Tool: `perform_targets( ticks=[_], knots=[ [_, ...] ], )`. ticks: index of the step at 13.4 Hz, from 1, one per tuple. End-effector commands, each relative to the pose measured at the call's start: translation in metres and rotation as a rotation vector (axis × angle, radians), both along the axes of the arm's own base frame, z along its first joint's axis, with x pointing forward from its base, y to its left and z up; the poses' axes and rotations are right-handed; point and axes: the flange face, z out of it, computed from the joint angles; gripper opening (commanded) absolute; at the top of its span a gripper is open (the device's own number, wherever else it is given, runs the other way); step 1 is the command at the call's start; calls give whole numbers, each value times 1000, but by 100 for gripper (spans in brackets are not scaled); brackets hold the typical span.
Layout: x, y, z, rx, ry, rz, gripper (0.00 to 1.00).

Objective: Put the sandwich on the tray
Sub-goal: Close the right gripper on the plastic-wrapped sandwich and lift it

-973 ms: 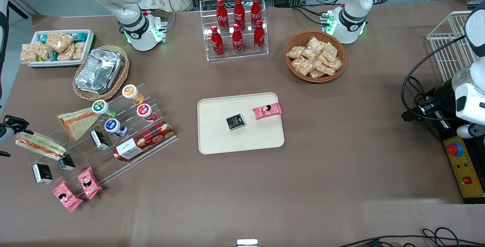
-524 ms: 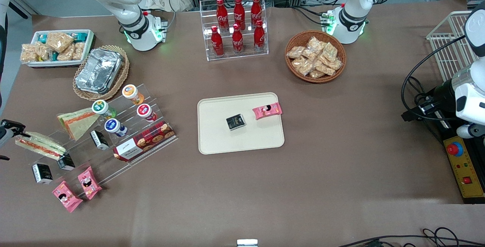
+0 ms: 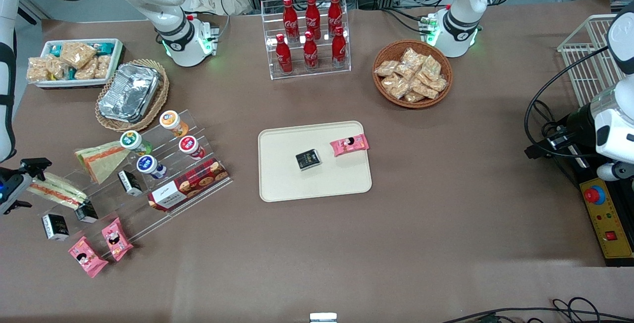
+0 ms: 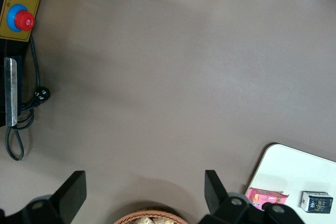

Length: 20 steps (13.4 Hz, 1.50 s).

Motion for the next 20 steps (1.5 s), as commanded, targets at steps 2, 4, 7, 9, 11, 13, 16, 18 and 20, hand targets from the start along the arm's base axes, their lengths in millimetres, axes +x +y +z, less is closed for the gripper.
perform_targets(
  ticks=[2,4,7,9,11,13,16,18,20],
  knots=[
    [2,-1,-15,18,-3,-34,72],
    [4,-1,-11,12,-9,-32,33],
    [7,2,-4,2,-17,-25,0],
    [13,-1,10,-9,-46,-24,0],
    [18,1,36,-17,-76,-18,0],
    [20,5,68,-27,-115,-45,0],
    [25,38,122,-17,-130,-40,0],
    [32,96,154,-10,-146,27,0],
    [40,161,171,1,-153,27,0]
  ],
)
